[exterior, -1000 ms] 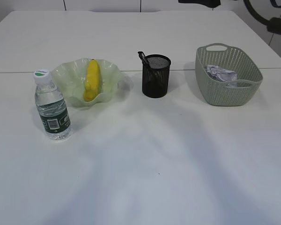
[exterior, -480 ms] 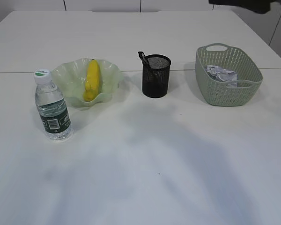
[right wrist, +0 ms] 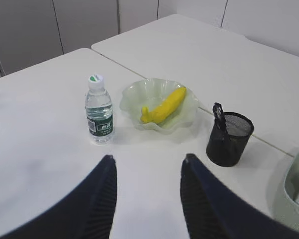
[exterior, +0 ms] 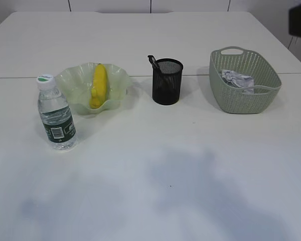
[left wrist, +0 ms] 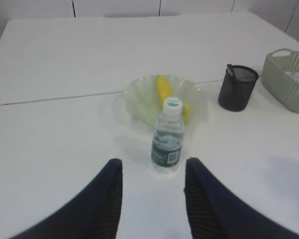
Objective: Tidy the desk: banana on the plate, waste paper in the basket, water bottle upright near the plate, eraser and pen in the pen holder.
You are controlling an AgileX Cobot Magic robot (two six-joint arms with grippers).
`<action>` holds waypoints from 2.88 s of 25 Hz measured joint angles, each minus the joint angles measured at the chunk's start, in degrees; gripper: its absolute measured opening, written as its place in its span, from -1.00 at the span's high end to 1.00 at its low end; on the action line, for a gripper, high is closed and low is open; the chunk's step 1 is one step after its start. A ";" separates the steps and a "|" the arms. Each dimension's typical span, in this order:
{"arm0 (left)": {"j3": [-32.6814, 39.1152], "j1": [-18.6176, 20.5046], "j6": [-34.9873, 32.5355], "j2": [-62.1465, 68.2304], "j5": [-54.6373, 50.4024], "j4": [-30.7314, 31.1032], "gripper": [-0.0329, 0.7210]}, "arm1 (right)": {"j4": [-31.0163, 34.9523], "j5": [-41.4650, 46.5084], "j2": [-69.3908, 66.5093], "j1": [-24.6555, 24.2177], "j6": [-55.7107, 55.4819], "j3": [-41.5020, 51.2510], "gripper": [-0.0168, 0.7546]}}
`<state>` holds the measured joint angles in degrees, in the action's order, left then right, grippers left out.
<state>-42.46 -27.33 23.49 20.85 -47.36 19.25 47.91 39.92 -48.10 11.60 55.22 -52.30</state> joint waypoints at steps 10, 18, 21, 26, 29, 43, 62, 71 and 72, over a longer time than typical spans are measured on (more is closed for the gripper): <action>-5.69 0.00 -9.83 -1.14 -21.34 -2.86 0.12 | -17.87 8.64 13.81 0.00 -17.78 1.41 0.12; -6.10 0.00 -10.29 -10.88 -25.02 -6.33 0.12 | -19.98 16.03 21.16 0.00 -24.85 1.41 0.12; -6.10 0.00 -10.29 -15.27 -25.10 -7.23 0.12 | -20.34 17.67 23.68 0.00 -26.99 2.06 0.12; -6.23 0.00 -10.29 -19.37 -25.44 -8.44 0.12 | -24.56 20.59 28.60 0.00 -30.94 3.97 0.12; -6.23 0.00 -10.29 -19.98 -25.57 -8.70 0.12 | -27.59 22.40 32.36 0.00 -33.11 4.97 0.12; -3.36 0.00 -16.18 -20.43 -25.91 -12.13 0.12 | -37.67 33.06 44.20 0.00 -42.51 5.27 0.13; 8.10 0.00 -17.79 -20.43 -21.17 -15.00 0.25 | -42.11 33.32 49.40 0.00 -47.36 15.25 0.17; 12.00 0.00 -17.79 -20.43 -16.95 -16.53 0.25 | -42.63 33.06 49.40 0.00 -44.53 17.77 0.17; 12.00 0.00 -17.79 -20.43 -16.95 -16.53 0.23 | -42.16 32.61 49.40 0.00 -44.40 18.86 0.17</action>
<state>-30.46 -27.33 5.70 0.42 -64.30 2.72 5.75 72.52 1.30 11.60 10.82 -33.44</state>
